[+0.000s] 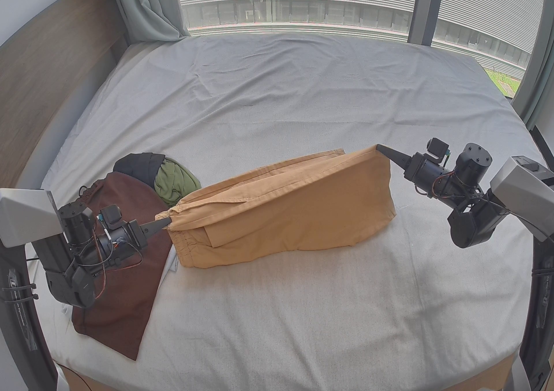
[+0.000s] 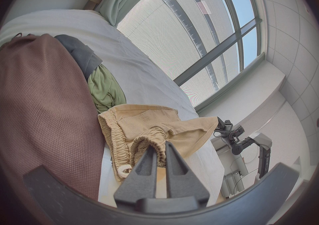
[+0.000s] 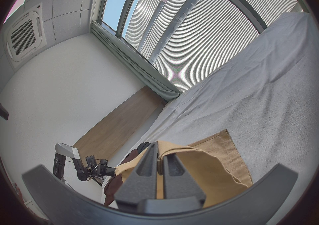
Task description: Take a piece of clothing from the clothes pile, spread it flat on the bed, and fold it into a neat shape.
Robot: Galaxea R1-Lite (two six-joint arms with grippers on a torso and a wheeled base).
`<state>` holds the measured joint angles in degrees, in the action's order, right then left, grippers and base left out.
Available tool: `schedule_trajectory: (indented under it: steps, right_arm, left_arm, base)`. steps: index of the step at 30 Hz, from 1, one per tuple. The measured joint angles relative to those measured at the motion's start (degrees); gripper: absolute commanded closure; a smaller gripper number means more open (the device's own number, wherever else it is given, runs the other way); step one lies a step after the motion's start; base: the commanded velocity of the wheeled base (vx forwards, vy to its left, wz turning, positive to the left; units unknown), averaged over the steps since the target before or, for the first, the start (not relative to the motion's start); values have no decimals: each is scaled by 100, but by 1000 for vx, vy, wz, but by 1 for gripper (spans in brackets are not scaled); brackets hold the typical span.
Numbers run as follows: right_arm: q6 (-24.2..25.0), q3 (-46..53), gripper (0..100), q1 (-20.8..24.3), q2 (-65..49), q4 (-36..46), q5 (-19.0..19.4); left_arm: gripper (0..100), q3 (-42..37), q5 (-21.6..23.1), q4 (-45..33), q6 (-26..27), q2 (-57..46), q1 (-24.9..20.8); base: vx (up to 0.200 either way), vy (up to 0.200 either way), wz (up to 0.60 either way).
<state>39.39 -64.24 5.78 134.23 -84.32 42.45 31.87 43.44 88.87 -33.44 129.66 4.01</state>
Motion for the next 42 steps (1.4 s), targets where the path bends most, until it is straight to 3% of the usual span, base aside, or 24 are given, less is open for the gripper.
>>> schedule_trajectory:
  steps: [9,17,26,27,42]
  right_arm:
    - [10,-595,100,44,521,130,-5]
    - [29,-844,100,30,750,166,-2]
    - [27,-970,100,20,808,207,-2]
    - [27,-985,0,22,811,213,0]
    - [-41,-640,0,119,700,284,-2]
  left_arm:
    - [100,189,-35,4,-268,179,1]
    - [100,636,-666,4,-282,499,-134]
    - [100,837,-745,11,-252,711,-187]
    - [0,845,-750,11,-252,717,-184]
    - [0,1036,-857,13,-282,667,56]
  base:
    - [0,0,0]
    - [0,0,0]
    - [0,0,0]
    - [0,0,0]
    - [0,0,0]
